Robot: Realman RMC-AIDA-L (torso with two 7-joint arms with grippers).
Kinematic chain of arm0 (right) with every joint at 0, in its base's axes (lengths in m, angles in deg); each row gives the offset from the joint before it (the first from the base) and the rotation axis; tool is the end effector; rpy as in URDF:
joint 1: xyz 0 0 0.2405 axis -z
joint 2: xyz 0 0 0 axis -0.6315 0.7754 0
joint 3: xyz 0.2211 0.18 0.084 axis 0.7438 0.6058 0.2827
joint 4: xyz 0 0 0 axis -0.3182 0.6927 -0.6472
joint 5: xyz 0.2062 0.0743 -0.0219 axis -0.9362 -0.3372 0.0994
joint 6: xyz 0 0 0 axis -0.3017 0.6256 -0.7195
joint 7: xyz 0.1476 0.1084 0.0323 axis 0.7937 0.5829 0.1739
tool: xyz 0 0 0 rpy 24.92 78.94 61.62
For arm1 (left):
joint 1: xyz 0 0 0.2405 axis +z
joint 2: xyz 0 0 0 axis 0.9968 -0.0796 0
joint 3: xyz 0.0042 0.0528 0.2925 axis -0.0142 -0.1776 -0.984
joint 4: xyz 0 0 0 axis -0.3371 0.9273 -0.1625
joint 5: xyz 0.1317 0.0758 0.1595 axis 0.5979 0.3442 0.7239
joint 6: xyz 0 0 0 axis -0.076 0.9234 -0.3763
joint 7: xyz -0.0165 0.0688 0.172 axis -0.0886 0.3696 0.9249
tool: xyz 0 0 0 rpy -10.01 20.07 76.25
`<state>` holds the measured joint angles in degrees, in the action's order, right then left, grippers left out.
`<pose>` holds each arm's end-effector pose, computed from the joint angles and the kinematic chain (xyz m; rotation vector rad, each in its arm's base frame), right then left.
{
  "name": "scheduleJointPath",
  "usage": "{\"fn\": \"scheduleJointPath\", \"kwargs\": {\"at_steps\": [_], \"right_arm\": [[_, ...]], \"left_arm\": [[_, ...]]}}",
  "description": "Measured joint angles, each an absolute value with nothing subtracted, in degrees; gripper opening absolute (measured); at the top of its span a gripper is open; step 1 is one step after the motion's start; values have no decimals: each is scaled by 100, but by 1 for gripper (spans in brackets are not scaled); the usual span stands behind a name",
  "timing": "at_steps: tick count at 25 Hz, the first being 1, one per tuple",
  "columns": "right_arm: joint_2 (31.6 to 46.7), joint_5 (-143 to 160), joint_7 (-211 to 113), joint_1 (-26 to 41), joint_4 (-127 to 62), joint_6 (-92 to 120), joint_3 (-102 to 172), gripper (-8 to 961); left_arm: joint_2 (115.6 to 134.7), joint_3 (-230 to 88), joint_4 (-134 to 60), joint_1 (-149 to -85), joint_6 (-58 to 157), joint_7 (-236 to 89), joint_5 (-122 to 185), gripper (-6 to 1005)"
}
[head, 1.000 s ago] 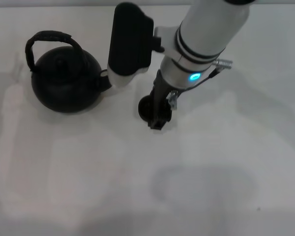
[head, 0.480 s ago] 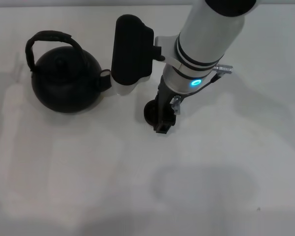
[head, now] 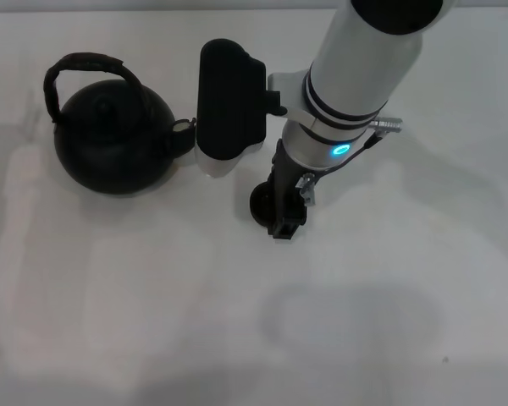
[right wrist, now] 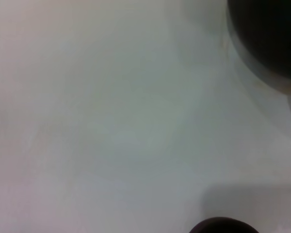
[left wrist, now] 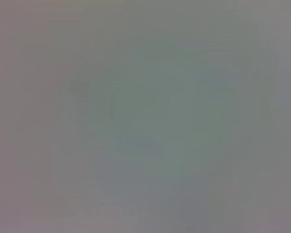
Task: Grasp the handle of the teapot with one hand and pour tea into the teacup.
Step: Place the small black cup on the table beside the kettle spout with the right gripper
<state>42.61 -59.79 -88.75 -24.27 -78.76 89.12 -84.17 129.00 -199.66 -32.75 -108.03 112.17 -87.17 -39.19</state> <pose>0.1454 0.3923 -0.1933 -2.8894 0.0055 -0.9338 -0.3995 0.3716 -0.0115 -1.4209 -0.6509 -0.7301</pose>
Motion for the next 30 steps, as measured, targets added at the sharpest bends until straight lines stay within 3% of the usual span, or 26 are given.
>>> {"fn": "scheduleJointPath", "kwargs": {"at_steps": [30], "right_arm": [[4261, -6126, -9192, -2433, -7743, 8873, -8576, 733]], "left_arm": [[12900, -19966, -3277, -10802, 11217, -8717, -3919, 830]]}}
